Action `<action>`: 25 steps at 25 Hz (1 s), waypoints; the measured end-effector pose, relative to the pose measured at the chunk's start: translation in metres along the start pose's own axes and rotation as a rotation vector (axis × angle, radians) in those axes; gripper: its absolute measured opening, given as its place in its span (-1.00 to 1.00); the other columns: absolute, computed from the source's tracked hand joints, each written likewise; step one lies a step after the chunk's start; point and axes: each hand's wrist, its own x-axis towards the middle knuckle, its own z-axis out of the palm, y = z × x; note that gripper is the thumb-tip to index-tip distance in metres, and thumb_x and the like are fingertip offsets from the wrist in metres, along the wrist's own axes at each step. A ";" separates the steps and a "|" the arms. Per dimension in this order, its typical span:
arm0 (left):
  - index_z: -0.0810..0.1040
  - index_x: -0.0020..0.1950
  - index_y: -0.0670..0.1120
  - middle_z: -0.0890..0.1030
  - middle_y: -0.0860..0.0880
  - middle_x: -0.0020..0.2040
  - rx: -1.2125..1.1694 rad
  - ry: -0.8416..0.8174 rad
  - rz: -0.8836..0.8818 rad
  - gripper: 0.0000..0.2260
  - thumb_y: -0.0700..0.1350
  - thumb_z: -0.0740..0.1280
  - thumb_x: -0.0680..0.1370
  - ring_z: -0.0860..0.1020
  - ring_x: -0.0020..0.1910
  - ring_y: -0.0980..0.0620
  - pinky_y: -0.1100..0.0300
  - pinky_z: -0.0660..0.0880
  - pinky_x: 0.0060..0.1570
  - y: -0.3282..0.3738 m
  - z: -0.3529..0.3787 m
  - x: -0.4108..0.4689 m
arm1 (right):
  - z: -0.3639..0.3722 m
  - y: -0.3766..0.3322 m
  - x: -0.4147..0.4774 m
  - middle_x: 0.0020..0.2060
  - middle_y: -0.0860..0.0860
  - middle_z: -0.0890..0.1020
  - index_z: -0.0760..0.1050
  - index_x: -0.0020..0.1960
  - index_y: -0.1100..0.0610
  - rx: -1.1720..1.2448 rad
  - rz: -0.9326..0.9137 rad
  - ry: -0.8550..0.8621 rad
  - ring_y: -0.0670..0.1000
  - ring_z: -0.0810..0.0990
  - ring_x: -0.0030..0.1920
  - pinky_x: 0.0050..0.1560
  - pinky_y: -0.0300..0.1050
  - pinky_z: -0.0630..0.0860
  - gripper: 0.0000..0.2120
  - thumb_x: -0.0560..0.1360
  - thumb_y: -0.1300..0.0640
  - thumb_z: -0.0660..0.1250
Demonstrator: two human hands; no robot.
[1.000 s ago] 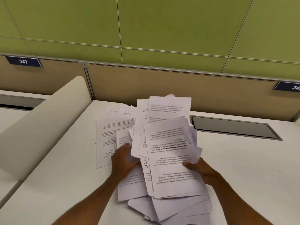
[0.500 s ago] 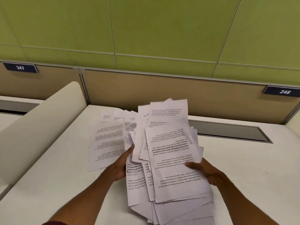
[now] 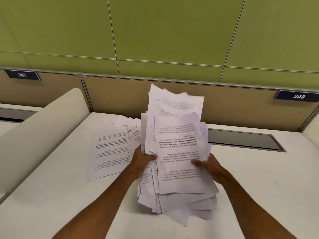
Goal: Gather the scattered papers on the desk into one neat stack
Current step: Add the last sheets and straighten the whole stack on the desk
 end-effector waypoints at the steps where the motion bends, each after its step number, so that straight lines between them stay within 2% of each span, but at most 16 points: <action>1: 0.54 0.20 -0.09 0.67 -0.08 0.09 -0.003 0.014 0.081 -0.59 -0.37 0.46 0.41 0.70 -0.13 0.02 0.11 0.64 -0.21 0.016 0.005 0.002 | -0.002 -0.015 0.005 0.14 0.18 0.67 0.51 0.26 0.17 0.013 -0.079 0.044 0.14 0.70 0.05 0.08 0.19 0.63 -0.57 0.41 0.27 0.48; 4: 0.56 0.03 0.05 0.68 0.15 -0.08 -0.010 0.063 0.295 -0.72 -0.23 0.49 0.42 0.69 -0.17 0.16 0.26 0.61 -0.27 0.060 0.018 0.004 | -0.007 -0.059 0.019 0.08 0.08 0.71 0.56 0.18 0.06 0.092 -0.287 0.147 0.11 0.70 0.06 0.01 0.05 0.66 -0.65 0.42 0.26 0.48; 6: 0.57 0.02 0.07 0.70 0.19 -0.11 0.034 0.053 0.372 -0.72 -0.12 0.54 0.38 0.69 -0.16 0.17 0.30 0.59 -0.29 0.075 0.023 0.005 | -0.010 -0.073 0.020 0.06 0.07 0.72 0.58 0.17 0.06 0.126 -0.385 0.171 0.10 0.71 0.05 -0.02 0.04 0.66 -0.66 0.42 0.25 0.48; 8: 0.58 0.10 0.06 0.71 0.10 -0.02 0.081 0.001 0.372 -0.58 0.00 0.58 0.28 0.69 -0.06 0.05 0.13 0.64 -0.15 0.078 0.021 0.006 | -0.012 -0.073 0.018 0.04 0.08 0.72 0.60 0.15 0.08 0.150 -0.415 0.169 0.12 0.71 0.02 -0.04 0.05 0.67 -0.65 0.38 0.21 0.52; 10: 0.52 0.23 0.06 0.68 0.03 0.11 0.102 -0.045 0.347 -0.35 0.07 0.62 0.18 0.65 0.09 -0.05 -0.06 0.59 0.06 0.072 0.015 0.010 | -0.016 -0.065 0.016 0.00 0.10 0.73 0.64 0.09 0.10 0.162 -0.386 0.183 0.19 0.71 0.02 -0.02 0.07 0.67 -0.65 0.32 0.16 0.55; 12: 0.42 0.26 0.18 0.62 0.06 0.19 0.098 -0.069 0.327 -0.24 0.17 0.62 0.12 0.59 0.18 -0.04 -0.11 0.55 0.15 0.063 0.013 0.013 | -0.020 -0.058 0.014 -0.03 0.14 0.73 0.66 0.03 0.11 0.185 -0.358 0.188 0.28 0.69 0.02 -0.01 0.15 0.66 -0.67 0.27 0.15 0.58; 14: 0.39 0.23 0.26 0.58 0.10 0.21 0.125 0.029 0.284 -0.19 0.31 0.59 0.03 0.55 0.20 0.00 -0.11 0.52 0.20 0.059 0.015 0.011 | -0.021 -0.056 0.013 -0.03 0.15 0.72 0.65 0.02 0.06 0.186 -0.368 0.165 0.26 0.69 0.00 -0.02 0.16 0.66 -0.64 0.26 0.18 0.62; 16: 0.33 0.28 0.28 0.55 0.19 0.20 0.264 0.104 0.272 -0.12 0.43 0.51 0.02 0.55 0.18 0.06 0.00 0.53 0.20 0.054 0.021 0.011 | -0.019 -0.057 0.012 -0.04 0.10 0.71 0.59 0.09 -0.04 0.149 -0.381 0.137 0.14 0.70 -0.04 -0.08 0.07 0.68 -0.59 0.28 0.16 0.59; 18: 0.27 0.26 0.41 0.51 0.38 0.11 0.412 0.162 0.346 -0.20 0.48 0.45 0.07 0.56 0.07 0.20 0.26 0.52 0.11 0.052 0.029 0.006 | -0.016 -0.055 0.013 -0.06 0.07 0.72 0.59 0.10 0.01 0.145 -0.347 0.140 0.13 0.71 -0.05 -0.15 -0.01 0.68 -0.59 0.28 0.09 0.58; 19: 0.26 0.26 0.40 0.50 0.38 0.13 0.413 0.189 0.343 -0.20 0.47 0.44 0.08 0.54 0.09 0.20 0.23 0.49 0.12 0.051 0.033 0.003 | -0.015 -0.054 0.013 -0.07 0.07 0.73 0.62 0.05 0.02 0.148 -0.332 0.147 0.14 0.72 -0.06 -0.18 -0.03 0.67 -0.63 0.27 0.06 0.58; 21: 0.35 0.30 0.24 0.54 0.15 0.24 0.162 0.188 0.248 -0.19 0.44 0.46 0.11 0.52 0.25 -0.01 -0.09 0.47 0.23 0.050 0.035 0.004 | -0.015 -0.051 0.015 -0.10 0.06 0.74 0.65 0.00 0.03 0.135 -0.326 0.159 0.14 0.73 -0.10 -0.23 -0.07 0.66 -0.68 0.27 0.04 0.58; 22: 0.40 0.29 0.18 0.56 0.07 0.25 0.026 0.160 0.200 -0.24 0.43 0.43 0.17 0.51 0.28 -0.10 -0.17 0.46 0.23 0.050 0.033 0.005 | -0.015 -0.049 0.016 -0.09 0.06 0.74 0.64 0.01 0.04 0.130 -0.324 0.165 0.15 0.73 -0.10 -0.24 -0.06 0.66 -0.67 0.28 0.04 0.58; 24: 0.44 0.32 0.12 0.58 -0.03 0.26 -0.107 0.117 0.153 -0.37 0.42 0.29 0.34 0.52 0.27 -0.16 -0.20 0.46 0.21 0.056 0.030 0.005 | -0.018 -0.046 0.017 -0.07 0.09 0.74 0.64 0.03 0.04 0.151 -0.308 0.171 0.17 0.73 -0.08 -0.18 0.04 0.67 -0.65 0.28 0.07 0.60; 25: 0.45 0.32 0.08 0.60 -0.08 0.23 -0.126 0.132 0.170 -0.39 0.39 0.22 0.39 0.58 0.19 -0.17 -0.21 0.51 0.14 0.059 0.030 0.005 | -0.019 -0.044 0.017 -0.06 0.10 0.73 0.64 0.02 0.01 0.169 -0.300 0.165 0.17 0.72 -0.08 -0.15 0.07 0.67 -0.65 0.27 0.07 0.61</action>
